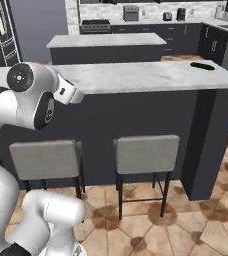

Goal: Open the cabinet directly in front. Then move the beer and the cup to the dining counter with the candle on it.

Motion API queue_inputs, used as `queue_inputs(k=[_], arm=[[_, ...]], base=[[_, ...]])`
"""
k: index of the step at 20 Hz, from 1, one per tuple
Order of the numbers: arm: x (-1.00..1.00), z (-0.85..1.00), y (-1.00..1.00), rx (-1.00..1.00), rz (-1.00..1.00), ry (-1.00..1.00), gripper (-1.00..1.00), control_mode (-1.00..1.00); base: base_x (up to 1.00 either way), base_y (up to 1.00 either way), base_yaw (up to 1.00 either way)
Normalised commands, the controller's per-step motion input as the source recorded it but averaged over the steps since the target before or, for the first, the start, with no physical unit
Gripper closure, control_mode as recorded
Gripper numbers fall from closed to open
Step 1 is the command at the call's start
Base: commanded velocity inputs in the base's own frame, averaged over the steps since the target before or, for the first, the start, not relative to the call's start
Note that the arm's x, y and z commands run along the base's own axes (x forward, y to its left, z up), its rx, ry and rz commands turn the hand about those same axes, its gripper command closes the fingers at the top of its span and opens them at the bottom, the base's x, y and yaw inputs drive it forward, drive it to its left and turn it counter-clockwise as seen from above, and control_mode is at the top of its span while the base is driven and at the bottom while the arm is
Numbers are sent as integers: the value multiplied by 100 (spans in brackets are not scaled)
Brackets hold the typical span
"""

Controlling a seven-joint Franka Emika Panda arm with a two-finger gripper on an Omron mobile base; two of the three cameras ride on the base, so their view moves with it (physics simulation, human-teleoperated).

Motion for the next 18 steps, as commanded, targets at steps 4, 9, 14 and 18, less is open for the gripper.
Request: queue_inputs(k=[4,9,14,18], arm=[[0,0,0,0,0,0,-100,100],[0,0,0,0,0,0,-100,100],[0,0,0,0,0,0,-100,100],[0,0,0,0,0,0,-100,100]], base=[[13,-100,0],[14,-100,0],[18,-100,1],[25,-100,3]])
